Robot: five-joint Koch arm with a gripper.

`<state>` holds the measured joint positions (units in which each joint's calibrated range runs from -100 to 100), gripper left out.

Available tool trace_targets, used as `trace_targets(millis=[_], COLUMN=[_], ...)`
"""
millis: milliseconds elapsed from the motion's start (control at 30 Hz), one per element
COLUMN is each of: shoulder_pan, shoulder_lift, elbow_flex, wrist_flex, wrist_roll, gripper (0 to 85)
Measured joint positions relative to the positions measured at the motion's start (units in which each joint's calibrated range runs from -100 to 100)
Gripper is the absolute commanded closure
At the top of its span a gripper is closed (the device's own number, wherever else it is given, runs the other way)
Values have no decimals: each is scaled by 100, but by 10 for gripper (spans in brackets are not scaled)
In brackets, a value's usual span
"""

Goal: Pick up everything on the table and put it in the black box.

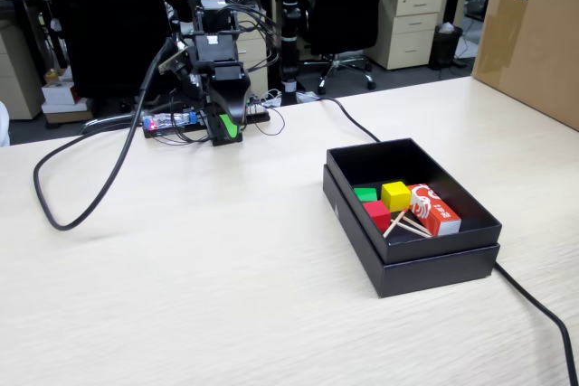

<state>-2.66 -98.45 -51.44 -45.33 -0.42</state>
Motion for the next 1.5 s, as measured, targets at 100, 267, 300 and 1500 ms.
trace_targets(millis=[100, 267, 300, 1500], shoulder_pan=[-93, -190, -195, -322], shoulder_lift=[0, -26, -39, -129], elbow_flex=[-438, -1826, -2063, -4455], wrist_flex=[194, 1394, 1564, 4917], wrist_roll=[0, -88, -107, -674], gripper=[337, 334, 334, 354])
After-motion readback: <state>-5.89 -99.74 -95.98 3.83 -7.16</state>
